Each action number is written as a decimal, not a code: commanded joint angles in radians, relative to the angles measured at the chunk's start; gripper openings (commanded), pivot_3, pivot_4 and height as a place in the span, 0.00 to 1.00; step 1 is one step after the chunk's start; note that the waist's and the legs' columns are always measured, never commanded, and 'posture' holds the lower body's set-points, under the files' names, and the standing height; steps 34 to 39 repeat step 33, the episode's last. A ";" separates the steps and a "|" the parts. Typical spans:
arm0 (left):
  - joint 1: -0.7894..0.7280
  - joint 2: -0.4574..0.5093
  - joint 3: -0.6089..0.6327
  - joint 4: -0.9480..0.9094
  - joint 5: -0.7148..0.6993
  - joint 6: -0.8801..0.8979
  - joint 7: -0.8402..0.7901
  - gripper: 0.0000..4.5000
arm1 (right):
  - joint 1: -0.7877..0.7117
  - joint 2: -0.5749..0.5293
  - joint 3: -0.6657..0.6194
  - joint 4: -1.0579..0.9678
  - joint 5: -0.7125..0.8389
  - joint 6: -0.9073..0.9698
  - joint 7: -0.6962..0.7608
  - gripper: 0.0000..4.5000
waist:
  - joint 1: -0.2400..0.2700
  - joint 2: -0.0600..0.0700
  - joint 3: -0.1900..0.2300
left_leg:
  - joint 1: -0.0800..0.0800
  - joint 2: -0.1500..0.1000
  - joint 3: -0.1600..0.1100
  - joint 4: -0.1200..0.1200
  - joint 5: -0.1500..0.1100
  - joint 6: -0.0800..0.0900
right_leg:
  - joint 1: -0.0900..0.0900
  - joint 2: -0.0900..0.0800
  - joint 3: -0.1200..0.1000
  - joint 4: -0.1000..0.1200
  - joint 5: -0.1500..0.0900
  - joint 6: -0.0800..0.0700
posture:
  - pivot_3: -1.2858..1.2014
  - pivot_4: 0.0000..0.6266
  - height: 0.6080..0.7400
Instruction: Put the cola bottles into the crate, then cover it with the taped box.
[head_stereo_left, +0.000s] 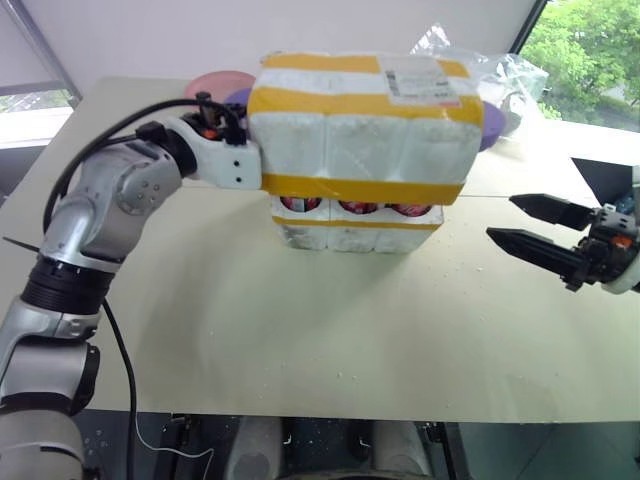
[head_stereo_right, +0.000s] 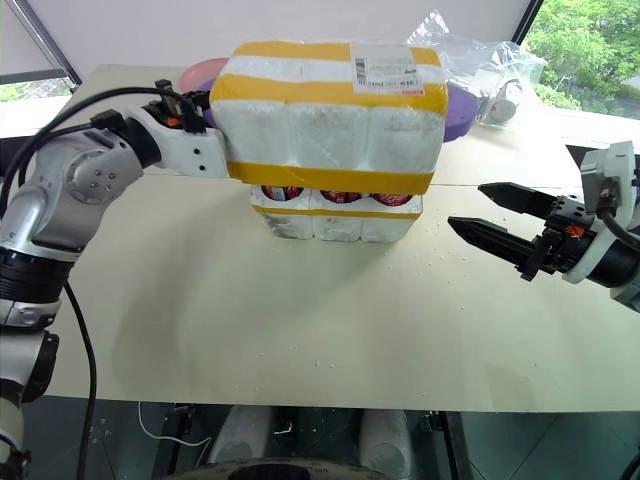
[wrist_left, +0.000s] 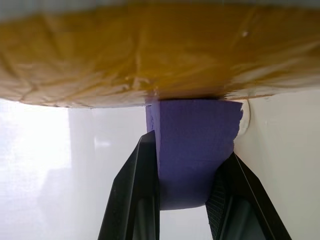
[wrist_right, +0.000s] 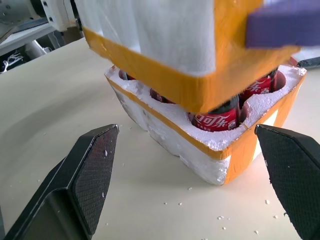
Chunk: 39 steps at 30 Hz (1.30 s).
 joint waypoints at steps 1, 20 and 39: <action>0.019 -0.013 0.019 -0.069 0.007 -0.014 0.013 0.36 | -0.010 0.003 -0.042 -0.023 0.016 -0.023 -0.007 1.00 | 0.000 0.000 0.000 | 0.000 0.000 0.000 0.000 0.000 0.000 | 0.000 0.000 0.000 0.000 0.000 0.000 | 0.52 0.24 1.00; 0.508 0.115 0.487 -0.158 -1.069 0.433 -0.352 0.77 | -0.016 -0.005 -0.007 0.005 -0.006 -0.023 0.019 1.00 | -0.001 0.001 0.000 | 0.001 0.003 -0.004 0.000 -0.003 0.004 | 0.001 -0.001 0.000 0.001 0.000 0.000 | 0.52 0.24 1.00; 0.373 0.257 0.541 -0.138 -1.494 0.963 -0.735 0.77 | -0.091 -0.004 0.078 0.023 -0.044 -0.039 0.058 1.00 | -0.003 0.001 0.000 | 0.002 0.000 -0.004 0.000 0.000 -0.001 | 0.002 0.001 0.000 0.000 0.000 0.000 | 0.52 0.24 1.00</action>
